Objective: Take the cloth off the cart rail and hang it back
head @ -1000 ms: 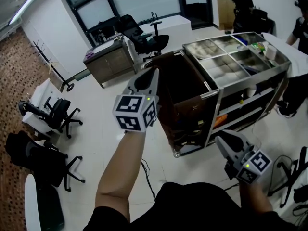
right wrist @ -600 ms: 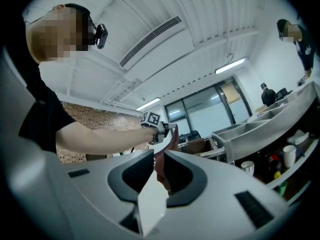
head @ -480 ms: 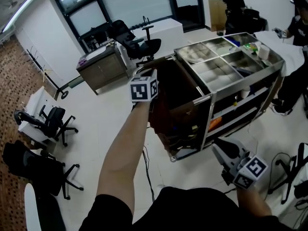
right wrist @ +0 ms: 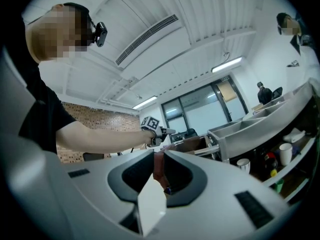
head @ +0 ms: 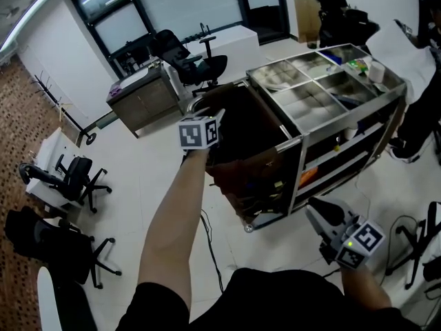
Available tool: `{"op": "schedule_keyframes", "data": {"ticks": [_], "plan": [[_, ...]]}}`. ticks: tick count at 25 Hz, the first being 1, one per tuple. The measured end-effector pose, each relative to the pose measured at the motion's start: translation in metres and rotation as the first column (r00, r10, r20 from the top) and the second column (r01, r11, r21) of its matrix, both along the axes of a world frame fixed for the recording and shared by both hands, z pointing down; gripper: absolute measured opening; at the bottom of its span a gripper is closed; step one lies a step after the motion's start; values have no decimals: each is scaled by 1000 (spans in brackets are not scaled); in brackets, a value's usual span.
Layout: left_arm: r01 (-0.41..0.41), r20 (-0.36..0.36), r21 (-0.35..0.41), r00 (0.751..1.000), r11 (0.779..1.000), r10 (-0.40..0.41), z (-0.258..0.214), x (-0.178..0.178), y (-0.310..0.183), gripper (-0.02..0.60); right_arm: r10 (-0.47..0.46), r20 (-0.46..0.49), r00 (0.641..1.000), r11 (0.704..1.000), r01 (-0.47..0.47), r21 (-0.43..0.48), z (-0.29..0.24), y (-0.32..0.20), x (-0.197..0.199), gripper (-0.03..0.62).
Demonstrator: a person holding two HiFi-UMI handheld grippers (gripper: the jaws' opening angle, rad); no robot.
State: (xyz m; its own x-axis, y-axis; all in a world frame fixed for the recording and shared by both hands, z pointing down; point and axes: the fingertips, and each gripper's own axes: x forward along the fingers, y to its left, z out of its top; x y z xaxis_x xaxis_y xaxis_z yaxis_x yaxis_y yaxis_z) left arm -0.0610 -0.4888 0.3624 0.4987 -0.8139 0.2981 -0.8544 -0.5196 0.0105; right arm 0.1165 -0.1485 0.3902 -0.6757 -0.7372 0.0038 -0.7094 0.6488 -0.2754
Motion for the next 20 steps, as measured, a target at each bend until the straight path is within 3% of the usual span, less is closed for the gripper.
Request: {"op": "schedule_keyframes", "data": {"ticks": [5,9,11,13,20], "plan": [[-12,-67,75,998,997,17,-22,-11,21,155,-28,-1,1000,1000,28,6,-1,-1,-10,84],[-37,-113,190,992,981,59,-59,-17,63,151,-56,-10,998,998,57,32,-8,-2,-24,77],[-31,-125,237,990,971,62,-73,-23,92,119,-82,-9,997,996,82,39,-13,-1,-35,75],[-25,-145,272,987,962,66,-82,-28,127,1,-104,-14,994,993,105,52,-15,-1,-43,75],[-45,-194,304,975,952,108,-66,-26,254,0,-130,3,992,991,130,43,-26,-7,-66,30]]}}
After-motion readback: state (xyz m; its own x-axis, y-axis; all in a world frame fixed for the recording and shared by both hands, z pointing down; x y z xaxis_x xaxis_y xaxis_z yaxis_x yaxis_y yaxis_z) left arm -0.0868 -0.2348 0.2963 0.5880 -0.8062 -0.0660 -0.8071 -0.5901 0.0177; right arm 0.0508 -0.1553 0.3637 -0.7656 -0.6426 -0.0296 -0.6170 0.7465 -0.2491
